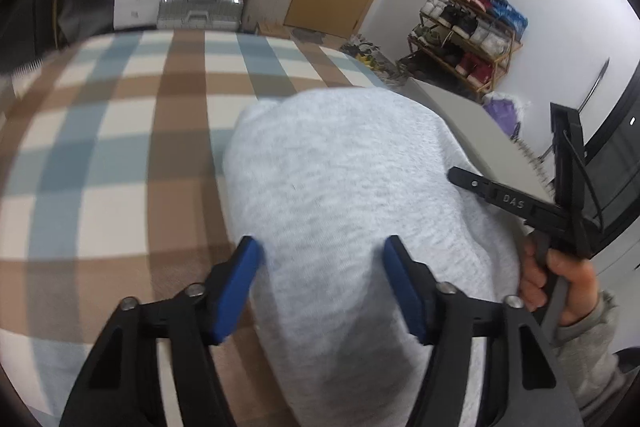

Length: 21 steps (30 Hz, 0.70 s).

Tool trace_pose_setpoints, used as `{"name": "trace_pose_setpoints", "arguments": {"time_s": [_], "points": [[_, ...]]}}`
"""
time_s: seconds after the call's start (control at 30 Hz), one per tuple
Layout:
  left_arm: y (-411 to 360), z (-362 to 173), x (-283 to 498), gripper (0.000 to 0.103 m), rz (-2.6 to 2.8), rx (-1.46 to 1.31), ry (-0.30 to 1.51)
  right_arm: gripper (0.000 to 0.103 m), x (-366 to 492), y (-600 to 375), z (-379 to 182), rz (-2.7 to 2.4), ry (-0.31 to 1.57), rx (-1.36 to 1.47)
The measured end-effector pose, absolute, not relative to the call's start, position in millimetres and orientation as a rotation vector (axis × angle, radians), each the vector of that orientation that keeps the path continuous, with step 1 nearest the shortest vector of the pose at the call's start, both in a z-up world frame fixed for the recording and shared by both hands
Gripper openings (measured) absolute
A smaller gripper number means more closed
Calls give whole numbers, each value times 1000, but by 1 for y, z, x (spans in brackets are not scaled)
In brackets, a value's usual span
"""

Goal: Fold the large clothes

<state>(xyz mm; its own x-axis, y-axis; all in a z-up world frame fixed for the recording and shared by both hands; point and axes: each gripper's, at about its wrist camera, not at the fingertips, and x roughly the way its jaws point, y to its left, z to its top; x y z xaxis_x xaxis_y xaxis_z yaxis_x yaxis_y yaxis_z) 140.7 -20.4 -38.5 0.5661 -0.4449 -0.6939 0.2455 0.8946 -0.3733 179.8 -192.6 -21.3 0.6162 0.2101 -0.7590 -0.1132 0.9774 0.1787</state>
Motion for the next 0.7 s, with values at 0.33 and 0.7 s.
{"name": "trace_pose_setpoints", "arguments": {"time_s": [0.33, 0.7], "points": [[-22, -36, 138, 42, -426, -241, 854, 66, 132, -221, -22, 200, 915, 178], [-12, -35, 127, 42, -419, -270, 862, 12, 94, -217, -25, 284, 884, 346]]}}
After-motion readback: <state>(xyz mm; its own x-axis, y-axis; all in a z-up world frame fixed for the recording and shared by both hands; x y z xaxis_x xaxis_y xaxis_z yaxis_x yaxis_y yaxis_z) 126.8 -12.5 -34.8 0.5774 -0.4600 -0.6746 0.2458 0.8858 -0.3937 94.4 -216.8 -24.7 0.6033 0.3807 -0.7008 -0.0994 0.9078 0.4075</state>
